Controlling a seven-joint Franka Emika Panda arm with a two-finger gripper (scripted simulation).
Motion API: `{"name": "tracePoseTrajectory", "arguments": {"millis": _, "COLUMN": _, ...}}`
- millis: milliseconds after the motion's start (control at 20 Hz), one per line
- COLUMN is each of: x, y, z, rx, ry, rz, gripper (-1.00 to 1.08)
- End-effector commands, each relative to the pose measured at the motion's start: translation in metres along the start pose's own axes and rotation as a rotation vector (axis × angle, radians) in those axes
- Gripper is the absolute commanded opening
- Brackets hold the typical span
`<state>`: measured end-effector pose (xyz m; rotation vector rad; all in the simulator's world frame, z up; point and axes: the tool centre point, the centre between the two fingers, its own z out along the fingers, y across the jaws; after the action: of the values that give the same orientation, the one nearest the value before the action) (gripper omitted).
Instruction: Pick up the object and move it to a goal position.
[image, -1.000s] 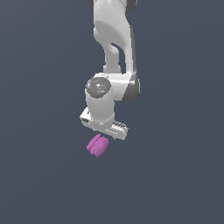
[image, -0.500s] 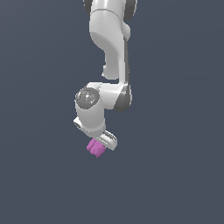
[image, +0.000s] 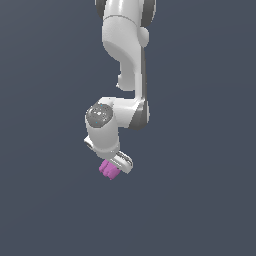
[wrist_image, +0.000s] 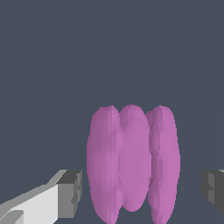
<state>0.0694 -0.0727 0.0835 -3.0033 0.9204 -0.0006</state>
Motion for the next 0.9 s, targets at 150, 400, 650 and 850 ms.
{"name": "tracePoseTrajectory", "arguments": {"millis": 150, "x": -0.001, "y": 0.001, "z": 0.028, "rx": -0.001, "ry": -0.001, "rz": 0.003, "gripper": 1.0}}
{"name": "tracePoseTrajectory", "arguments": {"millis": 400, "x": 0.0, "y": 0.001, "z": 0.043, "rx": -0.001, "ry": 0.0, "rz": 0.005, "gripper": 1.0}}
{"name": "tracePoseTrajectory", "arguments": {"millis": 650, "x": 0.001, "y": 0.0, "z": 0.042, "rx": -0.001, "ry": 0.0, "rz": 0.005, "gripper": -1.0}}
{"name": "tracePoseTrajectory", "arguments": {"millis": 850, "x": 0.001, "y": 0.0, "z": 0.042, "rx": -0.001, "ry": 0.0, "rz": 0.005, "gripper": -1.0}}
